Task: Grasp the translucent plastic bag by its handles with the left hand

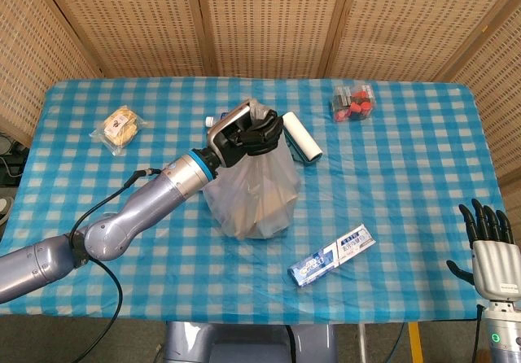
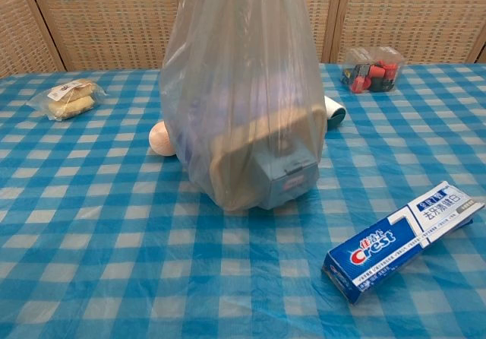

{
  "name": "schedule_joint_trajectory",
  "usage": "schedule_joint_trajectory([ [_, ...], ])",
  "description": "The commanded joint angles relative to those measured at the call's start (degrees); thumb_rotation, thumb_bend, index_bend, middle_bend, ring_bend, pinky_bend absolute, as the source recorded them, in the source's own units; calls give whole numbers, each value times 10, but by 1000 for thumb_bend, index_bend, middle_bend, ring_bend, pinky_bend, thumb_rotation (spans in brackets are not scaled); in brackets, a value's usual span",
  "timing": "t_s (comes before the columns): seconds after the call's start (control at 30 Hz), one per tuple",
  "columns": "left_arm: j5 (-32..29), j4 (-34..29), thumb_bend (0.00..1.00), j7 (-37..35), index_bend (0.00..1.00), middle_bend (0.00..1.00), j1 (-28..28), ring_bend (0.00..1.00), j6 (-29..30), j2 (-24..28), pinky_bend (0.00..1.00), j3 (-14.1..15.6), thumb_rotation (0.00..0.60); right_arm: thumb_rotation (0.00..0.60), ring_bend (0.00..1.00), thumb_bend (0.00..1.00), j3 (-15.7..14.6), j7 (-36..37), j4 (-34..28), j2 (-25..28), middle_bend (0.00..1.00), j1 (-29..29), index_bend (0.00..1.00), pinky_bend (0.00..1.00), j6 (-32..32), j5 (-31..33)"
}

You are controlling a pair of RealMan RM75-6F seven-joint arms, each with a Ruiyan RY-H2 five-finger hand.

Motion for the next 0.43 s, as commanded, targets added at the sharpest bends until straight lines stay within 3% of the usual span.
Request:
schedule_joint_trajectory([
  [0.03, -11, -33, 1000, 16, 1000, 1000, -1, 966, 40, 30, 1000, -8, 600, 600, 0, 0, 0, 1, 0, 0, 0, 0, 83, 0, -1, 1],
  [0.23, -51, -78, 1000, 32, 1000, 1000, -14, 966, 83, 93, 1000, -27, 600, 600, 0, 0, 1, 0, -1, 0, 0, 0, 84, 0, 0, 1],
  [0.43, -96, -102, 1000, 38, 1000, 1000, -33, 966, 100, 134, 1000, -18, 600, 600, 0, 0, 1, -1, -2, 0, 0, 0, 83, 0, 2, 1],
])
